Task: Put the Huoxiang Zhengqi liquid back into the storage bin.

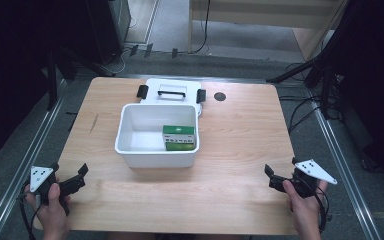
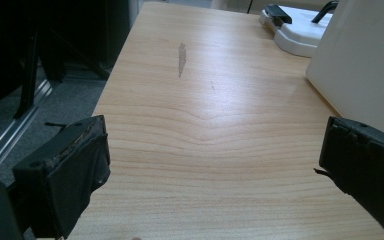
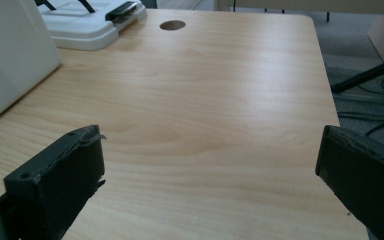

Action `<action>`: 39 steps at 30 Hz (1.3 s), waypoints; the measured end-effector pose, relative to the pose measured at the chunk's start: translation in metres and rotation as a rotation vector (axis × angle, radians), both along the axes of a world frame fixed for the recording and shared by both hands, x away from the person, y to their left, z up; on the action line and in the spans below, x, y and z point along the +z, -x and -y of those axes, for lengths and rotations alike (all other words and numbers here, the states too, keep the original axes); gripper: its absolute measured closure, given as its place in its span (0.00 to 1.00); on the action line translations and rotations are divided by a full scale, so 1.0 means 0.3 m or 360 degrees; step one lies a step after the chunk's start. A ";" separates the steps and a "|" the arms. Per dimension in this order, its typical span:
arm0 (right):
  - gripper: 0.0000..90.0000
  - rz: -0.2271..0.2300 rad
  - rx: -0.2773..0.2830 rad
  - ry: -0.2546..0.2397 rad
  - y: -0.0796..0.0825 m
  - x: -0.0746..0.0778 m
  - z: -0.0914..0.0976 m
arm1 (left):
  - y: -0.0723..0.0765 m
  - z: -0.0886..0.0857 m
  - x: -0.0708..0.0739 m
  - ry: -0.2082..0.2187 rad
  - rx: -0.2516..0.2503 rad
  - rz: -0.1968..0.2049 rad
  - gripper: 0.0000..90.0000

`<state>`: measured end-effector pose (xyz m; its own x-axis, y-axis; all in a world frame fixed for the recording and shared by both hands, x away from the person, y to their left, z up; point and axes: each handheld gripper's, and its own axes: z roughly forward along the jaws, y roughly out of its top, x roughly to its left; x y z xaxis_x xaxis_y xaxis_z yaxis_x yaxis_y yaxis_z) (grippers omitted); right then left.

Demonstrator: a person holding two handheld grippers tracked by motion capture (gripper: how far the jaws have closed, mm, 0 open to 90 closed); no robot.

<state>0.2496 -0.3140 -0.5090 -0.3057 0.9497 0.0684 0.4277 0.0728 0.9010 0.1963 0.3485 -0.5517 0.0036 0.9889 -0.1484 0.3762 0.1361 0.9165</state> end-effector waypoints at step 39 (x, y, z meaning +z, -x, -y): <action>0.00 -0.0114 -0.0074 -0.0040 0.093 -0.124 0.106 | 0.004 -0.005 -0.001 0.0017 0.0003 0.0016 0.00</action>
<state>0.2218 -0.3457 -0.5464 -0.2546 0.9605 0.1125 0.4934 0.0290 0.8693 0.1951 0.3501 -0.5519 0.0032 0.9873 -0.1589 0.3668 0.1466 0.9187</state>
